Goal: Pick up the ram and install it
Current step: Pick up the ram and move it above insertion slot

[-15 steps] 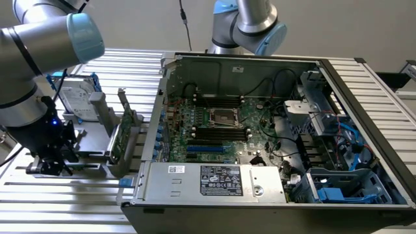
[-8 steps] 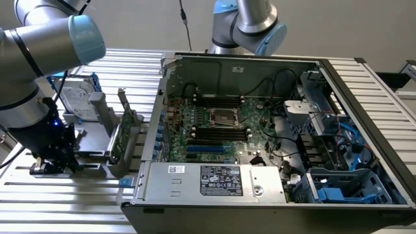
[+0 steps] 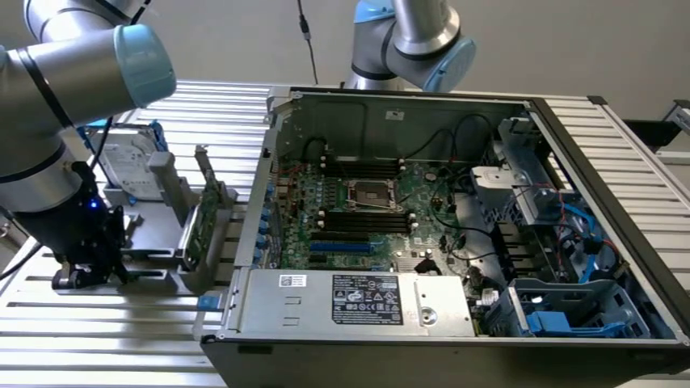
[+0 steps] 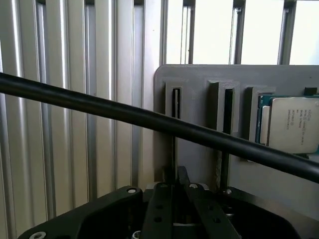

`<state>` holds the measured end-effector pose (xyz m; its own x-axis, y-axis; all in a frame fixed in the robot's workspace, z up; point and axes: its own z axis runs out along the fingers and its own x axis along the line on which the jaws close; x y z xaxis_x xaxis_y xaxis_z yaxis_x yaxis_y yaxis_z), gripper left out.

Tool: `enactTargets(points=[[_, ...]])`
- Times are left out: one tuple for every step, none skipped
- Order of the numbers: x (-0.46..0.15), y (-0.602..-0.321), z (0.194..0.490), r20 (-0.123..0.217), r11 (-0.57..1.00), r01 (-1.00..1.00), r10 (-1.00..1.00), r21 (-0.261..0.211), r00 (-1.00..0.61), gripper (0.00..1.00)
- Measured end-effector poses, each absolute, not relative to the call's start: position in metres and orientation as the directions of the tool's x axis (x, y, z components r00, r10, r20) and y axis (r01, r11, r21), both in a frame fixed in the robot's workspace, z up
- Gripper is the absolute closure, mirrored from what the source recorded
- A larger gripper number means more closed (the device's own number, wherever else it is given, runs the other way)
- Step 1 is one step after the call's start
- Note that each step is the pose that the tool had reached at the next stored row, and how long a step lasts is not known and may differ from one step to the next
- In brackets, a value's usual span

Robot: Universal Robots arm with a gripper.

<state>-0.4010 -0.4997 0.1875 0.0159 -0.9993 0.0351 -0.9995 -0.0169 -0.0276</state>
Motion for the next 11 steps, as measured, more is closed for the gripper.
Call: enactTargets(points=[[-0.401,-0.5,0.188,0.035,-0.017,-0.999,-0.999,-0.028,0.016,0.86],[-0.401,-0.5,0.189,0.035,-0.017,-0.999,-0.999,-0.028,0.016,0.86],[-0.401,-0.5,0.191,0.035,-0.017,-0.999,-0.999,-0.028,0.016,0.86],[-0.401,-0.5,0.193,0.035,-0.017,-0.999,-0.999,-0.028,0.016,0.86],[-0.401,-0.5,0.195,0.035,-0.017,-0.999,-0.999,-0.027,0.016,0.86],[-0.401,-0.5,0.198,0.035,-0.017,-0.999,-0.999,-0.028,0.016,0.86],[-0.401,-0.5,0.201,0.035,-0.017,-0.999,-0.999,-0.028,0.016,0.86],[-0.401,-0.5,0.205,0.035,-0.017,-0.999,-0.999,-0.028,0.016,0.86],[-0.401,-0.499,0.209,0.035,-0.017,-0.999,-0.999,-0.027,0.016,0.86],[-0.401,-0.499,0.213,0.035,-0.017,-0.999,-0.999,-0.027,0.016,0.86],[-0.401,-0.499,0.218,0.035,-0.017,-0.999,-0.999,-0.027,0.016,0.86]])
